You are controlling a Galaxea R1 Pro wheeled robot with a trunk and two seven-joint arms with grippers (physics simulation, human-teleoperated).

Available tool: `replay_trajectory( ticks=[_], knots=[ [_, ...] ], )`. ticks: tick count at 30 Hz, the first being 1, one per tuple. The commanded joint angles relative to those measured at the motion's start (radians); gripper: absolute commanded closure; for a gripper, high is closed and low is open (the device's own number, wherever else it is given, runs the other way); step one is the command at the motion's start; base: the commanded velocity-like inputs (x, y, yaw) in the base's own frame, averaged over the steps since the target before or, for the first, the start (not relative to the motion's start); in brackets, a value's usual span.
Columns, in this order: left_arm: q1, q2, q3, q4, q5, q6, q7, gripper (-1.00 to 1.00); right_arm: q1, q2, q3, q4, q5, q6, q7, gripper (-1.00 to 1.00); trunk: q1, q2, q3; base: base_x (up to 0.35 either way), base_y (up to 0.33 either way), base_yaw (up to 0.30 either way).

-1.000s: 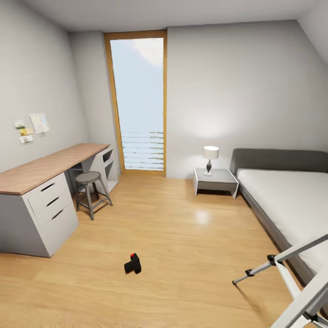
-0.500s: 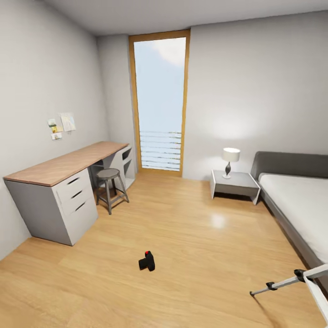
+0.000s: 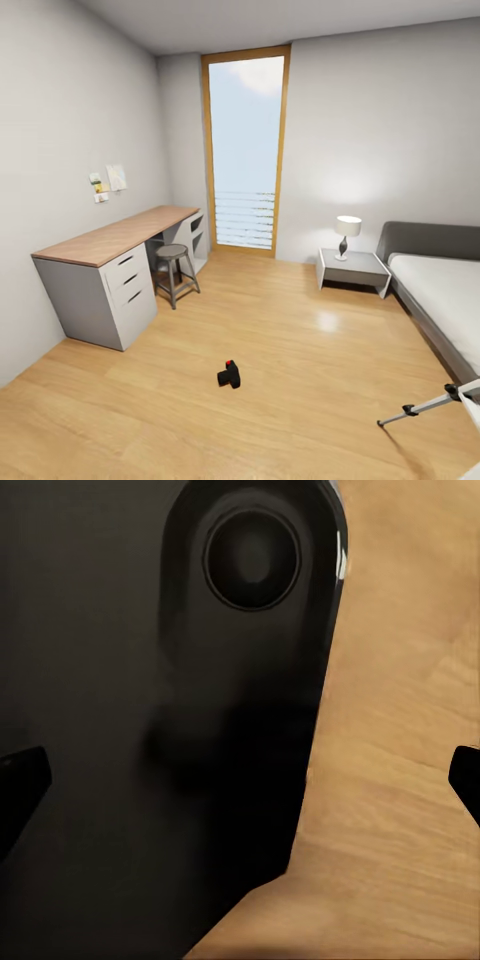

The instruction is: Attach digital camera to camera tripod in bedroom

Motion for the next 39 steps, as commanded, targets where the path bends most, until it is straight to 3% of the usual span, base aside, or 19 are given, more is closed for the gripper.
replay_trajectory(
  ticks=[1,14,39],
  knots=[
    [0.000,0.000,0.000,-0.001,0.006,-0.001,0.000,-1.00,0.000,0.000,0.000,0.000,0.010,0.000,-0.001,-1.00,0.000,0.000,-0.001,-0.138,0.296,0.001],
    [0.000,0.001,-0.003,-0.001,0.007,0.002,0.000,-1.00,0.000,-0.001,0.000,0.000,0.010,0.000,0.001,-1.00,0.000,0.000,-0.001,-0.024,0.329,0.000],
    [0.000,0.001,-0.003,-0.001,0.007,0.009,0.000,-1.00,0.000,-0.001,-0.003,0.000,0.004,-0.001,-0.002,-1.00,0.000,0.000,-0.001,0.196,0.312,-0.027]
  ],
)
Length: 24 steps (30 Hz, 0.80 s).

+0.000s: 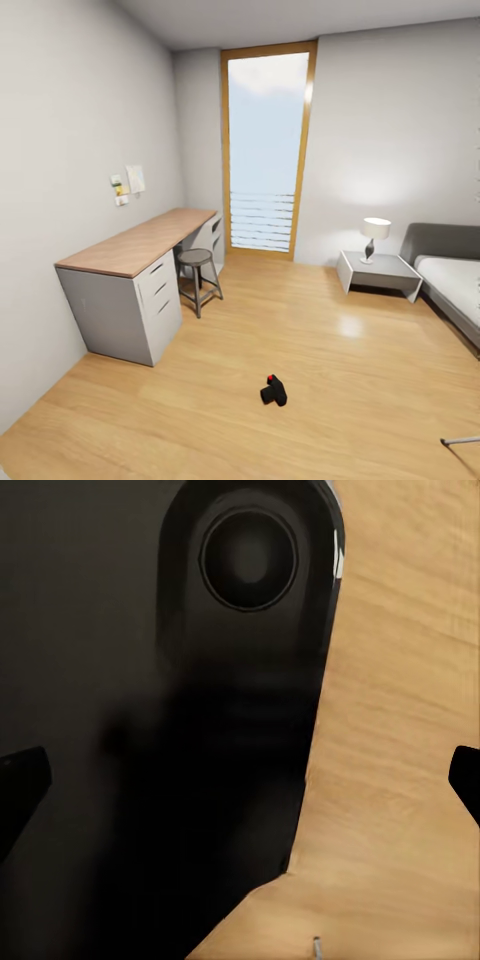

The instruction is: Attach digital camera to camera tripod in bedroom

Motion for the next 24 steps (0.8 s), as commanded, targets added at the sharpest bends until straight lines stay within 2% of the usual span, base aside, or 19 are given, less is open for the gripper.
replay_trajectory(
  ticks=[1,24],
  knots=[
    [0.000,0.000,0.000,-0.001,0.006,0.000,0.000,-1.00,0.000,0.000,0.000,0.000,0.010,0.000,-0.001,-1.00,0.000,0.000,-0.001,0.247,0.267,-0.214],
    [0.000,0.000,0.000,-0.001,0.006,0.000,0.000,-1.00,0.000,0.000,0.002,0.000,0.013,0.000,0.000,-1.00,0.000,0.000,-0.001,0.259,0.252,-0.225]
  ],
)
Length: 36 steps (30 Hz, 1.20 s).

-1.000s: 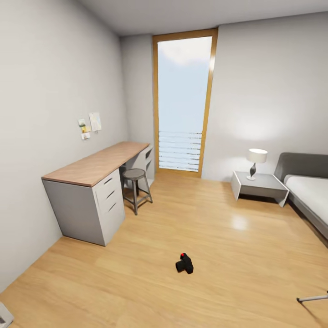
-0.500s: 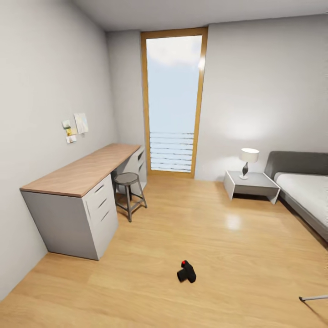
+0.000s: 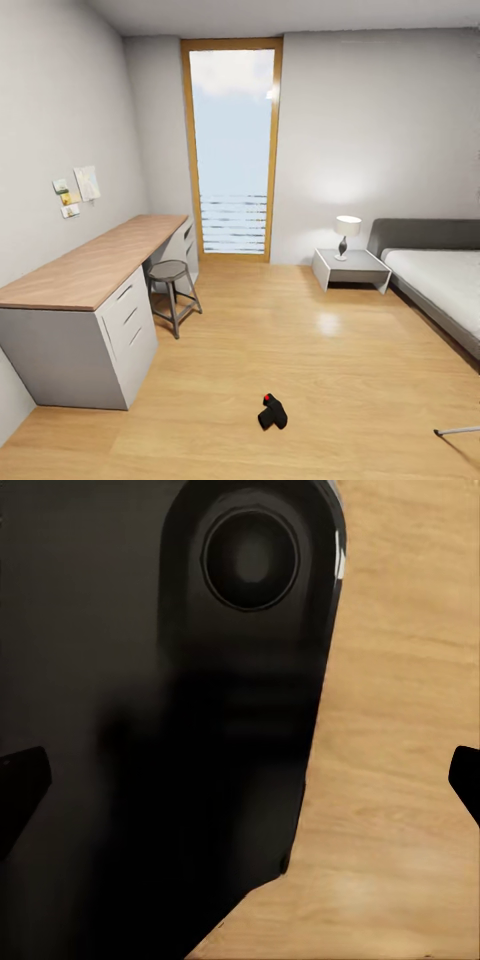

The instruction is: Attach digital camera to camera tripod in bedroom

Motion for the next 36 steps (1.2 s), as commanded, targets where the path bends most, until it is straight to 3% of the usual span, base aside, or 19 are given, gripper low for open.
replay_trajectory(
  ticks=[1,17,36],
  knots=[
    [0.000,0.000,0.000,-0.001,0.006,0.000,0.000,-1.00,0.000,0.000,0.000,0.000,0.010,0.000,-0.001,-1.00,0.001,0.000,-0.001,0.265,0.244,-0.205],
    [0.000,-0.001,0.001,-0.001,0.006,-0.003,0.002,-1.00,0.000,-0.001,0.002,0.000,0.013,0.000,0.000,-1.00,0.001,0.000,-0.001,0.306,0.114,-0.034],
    [0.000,-0.002,0.001,-0.001,0.006,-0.006,0.010,-1.00,0.000,-0.002,0.000,0.000,0.013,0.000,0.000,-1.00,0.001,0.000,-0.001,0.316,-0.076,0.000]
  ],
)
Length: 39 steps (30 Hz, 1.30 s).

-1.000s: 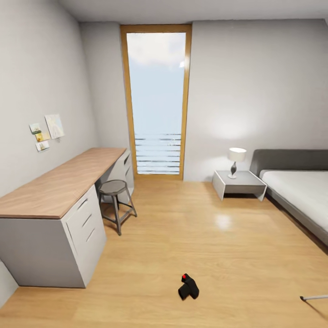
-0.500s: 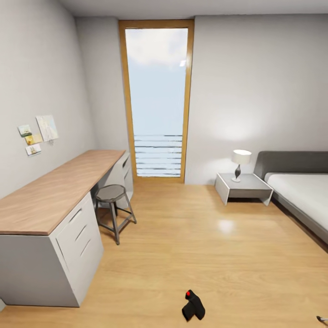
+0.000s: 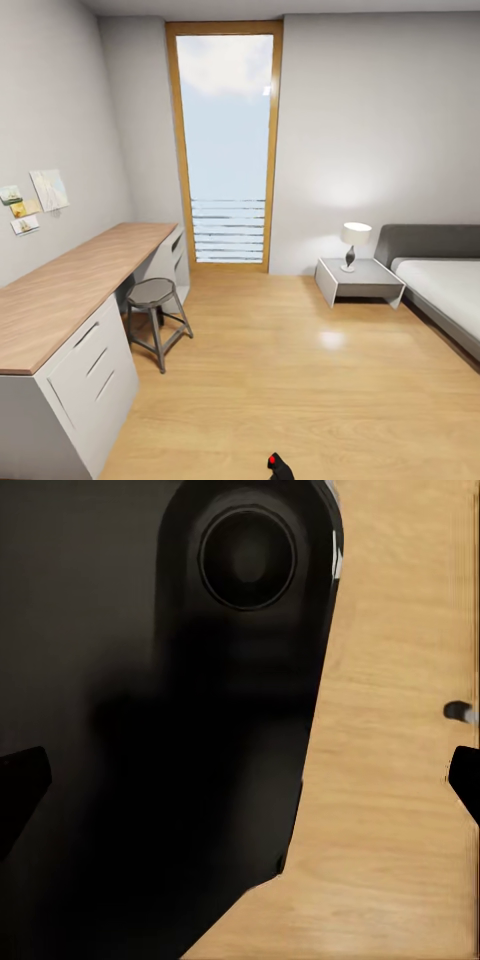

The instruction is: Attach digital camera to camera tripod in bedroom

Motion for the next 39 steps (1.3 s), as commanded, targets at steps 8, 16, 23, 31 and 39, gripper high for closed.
replay_trajectory(
  ticks=[8,16,23,31,39],
  knots=[
    [0.000,0.000,0.000,-0.001,0.006,-0.002,0.001,-1.00,0.000,0.000,0.000,0.000,0.010,0.000,-0.001,-1.00,0.001,0.000,-0.001,0.303,-0.151,0.000],
    [0.000,-0.001,-0.001,-0.001,0.004,-0.003,0.002,-1.00,0.000,0.001,0.000,0.000,0.006,0.000,-0.001,-1.00,0.001,0.000,-0.001,0.293,-0.162,0.000],
    [0.000,0.000,-0.001,-0.001,0.004,-0.003,0.001,-1.00,0.000,0.001,0.000,0.000,0.006,0.000,-0.001,-1.00,0.001,0.000,-0.001,0.283,-0.166,0.000],
    [0.000,0.000,-0.001,-0.001,0.004,-0.004,0.000,-1.00,0.000,0.001,0.000,0.000,0.005,0.000,-0.001,-1.00,0.001,0.000,-0.001,0.215,-0.140,0.000],
    [0.000,0.000,-0.001,-0.001,0.004,-0.005,0.000,-1.00,0.000,0.001,0.000,0.000,0.005,0.000,-0.001,-1.00,0.001,0.000,-0.001,0.037,-0.025,0.000]
  ],
)
